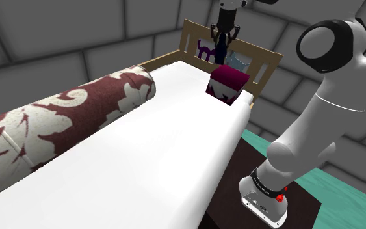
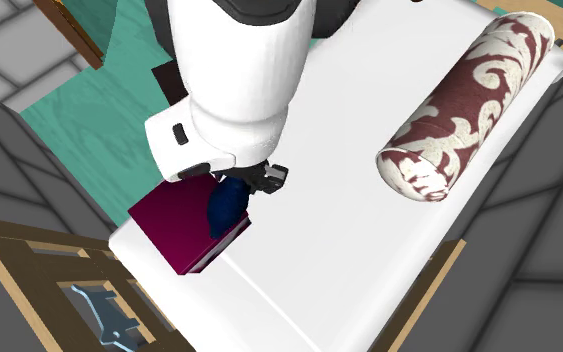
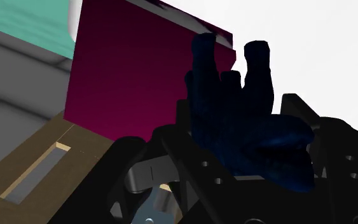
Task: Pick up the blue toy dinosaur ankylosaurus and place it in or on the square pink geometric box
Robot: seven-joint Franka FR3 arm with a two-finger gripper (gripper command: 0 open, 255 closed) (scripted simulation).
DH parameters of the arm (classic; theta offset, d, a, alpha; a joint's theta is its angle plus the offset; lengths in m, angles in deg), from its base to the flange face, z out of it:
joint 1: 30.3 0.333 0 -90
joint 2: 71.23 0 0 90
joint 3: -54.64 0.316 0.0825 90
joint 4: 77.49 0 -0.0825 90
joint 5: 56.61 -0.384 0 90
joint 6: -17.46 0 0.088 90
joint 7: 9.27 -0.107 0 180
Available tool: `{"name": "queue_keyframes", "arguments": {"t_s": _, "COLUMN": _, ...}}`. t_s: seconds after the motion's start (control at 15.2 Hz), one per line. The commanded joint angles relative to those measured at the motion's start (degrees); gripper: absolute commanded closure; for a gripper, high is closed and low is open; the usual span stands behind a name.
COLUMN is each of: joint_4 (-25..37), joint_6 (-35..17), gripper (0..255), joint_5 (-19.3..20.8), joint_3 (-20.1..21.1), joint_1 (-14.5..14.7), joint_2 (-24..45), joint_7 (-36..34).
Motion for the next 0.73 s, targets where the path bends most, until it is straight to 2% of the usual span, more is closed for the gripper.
{"name": "queue_keyframes", "arguments": {"t_s": 0.0, "joint_4": -2.9, "joint_6": -0.9, "gripper": 255, "joint_5": -0.3, "joint_3": -1.0, "joint_1": -1.6, "joint_2": -2.4, "joint_7": 2.5}}
{"name": "queue_keyframes", "arguments": {"t_s": 0.46, "joint_4": -9.2, "joint_6": -3.1, "gripper": 255, "joint_5": -0.6, "joint_3": -5.3, "joint_1": -6.6, "joint_2": -8.1, "joint_7": 11.5}}
{"name": "queue_keyframes", "arguments": {"t_s": 0.66, "joint_4": -12.3, "joint_6": -5.5, "gripper": 255, "joint_5": -0.6, "joint_3": -5.3, "joint_1": -6.6, "joint_2": -8.7, "joint_7": 11.2}}
